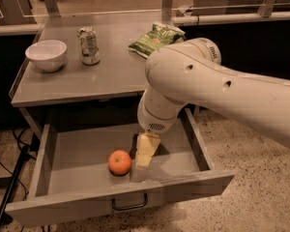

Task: Pick orange from top drawer and place on counter

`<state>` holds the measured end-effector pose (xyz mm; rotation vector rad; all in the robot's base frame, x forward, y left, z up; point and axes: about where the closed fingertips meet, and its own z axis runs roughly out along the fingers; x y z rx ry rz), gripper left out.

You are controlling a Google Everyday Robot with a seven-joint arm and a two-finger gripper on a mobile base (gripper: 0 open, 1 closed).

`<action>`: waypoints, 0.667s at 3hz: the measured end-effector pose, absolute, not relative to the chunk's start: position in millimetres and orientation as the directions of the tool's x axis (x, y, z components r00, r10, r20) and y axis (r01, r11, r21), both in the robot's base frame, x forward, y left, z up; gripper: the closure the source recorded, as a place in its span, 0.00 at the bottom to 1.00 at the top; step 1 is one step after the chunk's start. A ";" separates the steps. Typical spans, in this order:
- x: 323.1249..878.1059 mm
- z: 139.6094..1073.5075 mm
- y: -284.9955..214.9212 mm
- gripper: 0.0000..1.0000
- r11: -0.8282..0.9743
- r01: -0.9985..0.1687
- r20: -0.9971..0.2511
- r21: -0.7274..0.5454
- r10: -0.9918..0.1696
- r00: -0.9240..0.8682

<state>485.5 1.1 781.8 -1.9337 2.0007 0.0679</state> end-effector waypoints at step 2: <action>505.5 770.2 62.9 0.00 0.025 -0.971 -0.339 -0.239 -0.939 0.059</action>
Offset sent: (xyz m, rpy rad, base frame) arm 0.0413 0.0991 -0.0221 0.1066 -0.0288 0.0793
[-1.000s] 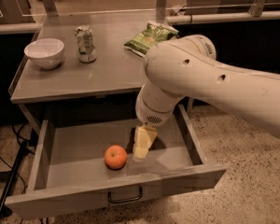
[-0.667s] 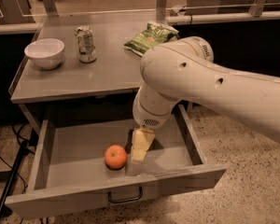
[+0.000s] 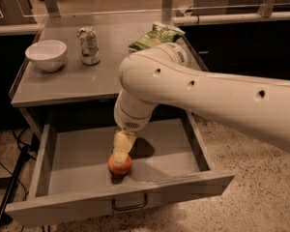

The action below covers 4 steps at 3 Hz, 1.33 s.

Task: Pick orange from top drawer and place on counter

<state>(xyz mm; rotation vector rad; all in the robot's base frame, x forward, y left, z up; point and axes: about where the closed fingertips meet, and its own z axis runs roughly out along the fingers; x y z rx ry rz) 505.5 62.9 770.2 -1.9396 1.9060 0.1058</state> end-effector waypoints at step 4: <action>538.2 681.4 76.1 0.00 0.161 -0.970 -0.390 -0.180 -0.918 -0.080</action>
Offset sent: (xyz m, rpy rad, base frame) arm 0.0157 0.0307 -0.0670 0.0526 0.0393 -0.0903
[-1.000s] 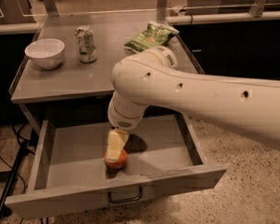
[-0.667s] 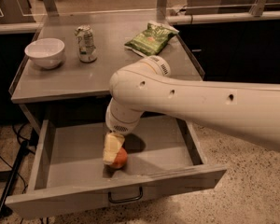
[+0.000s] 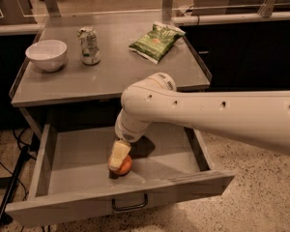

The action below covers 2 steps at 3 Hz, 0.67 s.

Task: Pick orange from top drawer and place on counter

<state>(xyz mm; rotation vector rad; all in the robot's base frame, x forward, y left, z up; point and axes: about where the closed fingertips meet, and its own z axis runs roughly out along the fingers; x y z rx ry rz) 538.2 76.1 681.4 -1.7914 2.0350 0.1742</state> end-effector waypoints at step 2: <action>529.9 658.9 84.5 0.00 0.150 -0.979 -0.396 -0.135 -0.914 -0.085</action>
Offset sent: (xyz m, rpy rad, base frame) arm -0.0148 0.0150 -0.0417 0.0223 0.0824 0.0220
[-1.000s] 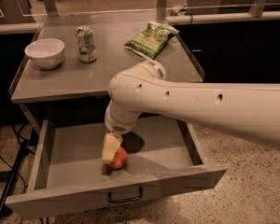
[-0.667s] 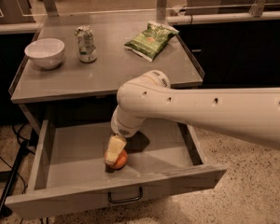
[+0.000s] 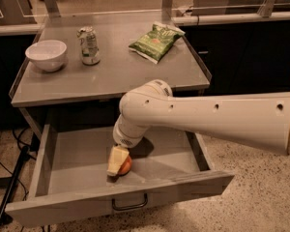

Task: Pick orange from top drawer and place on counter

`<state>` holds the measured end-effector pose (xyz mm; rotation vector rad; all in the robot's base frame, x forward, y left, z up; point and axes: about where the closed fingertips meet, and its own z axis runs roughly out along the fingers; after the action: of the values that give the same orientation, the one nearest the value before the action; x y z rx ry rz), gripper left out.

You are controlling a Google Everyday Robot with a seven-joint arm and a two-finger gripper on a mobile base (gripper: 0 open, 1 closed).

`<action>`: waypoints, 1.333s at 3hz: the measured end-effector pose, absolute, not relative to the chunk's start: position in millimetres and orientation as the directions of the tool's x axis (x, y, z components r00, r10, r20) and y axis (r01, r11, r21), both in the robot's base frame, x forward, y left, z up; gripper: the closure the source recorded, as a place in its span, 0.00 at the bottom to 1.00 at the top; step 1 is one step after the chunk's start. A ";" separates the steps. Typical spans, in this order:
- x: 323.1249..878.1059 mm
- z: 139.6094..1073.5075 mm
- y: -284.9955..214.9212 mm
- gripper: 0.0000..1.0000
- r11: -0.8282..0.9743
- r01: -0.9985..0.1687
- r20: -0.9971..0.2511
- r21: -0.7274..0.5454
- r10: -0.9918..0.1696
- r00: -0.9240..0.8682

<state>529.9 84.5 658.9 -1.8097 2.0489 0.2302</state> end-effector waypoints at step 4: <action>511.0 604.1 90.5 0.26 0.173 -0.985 -0.405 -0.018 -0.902 -0.151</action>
Offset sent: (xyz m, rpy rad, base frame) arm -0.0117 0.0079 -0.0451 0.0212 0.0915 0.0057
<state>511.0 90.5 604.1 -1.7977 2.1320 0.3603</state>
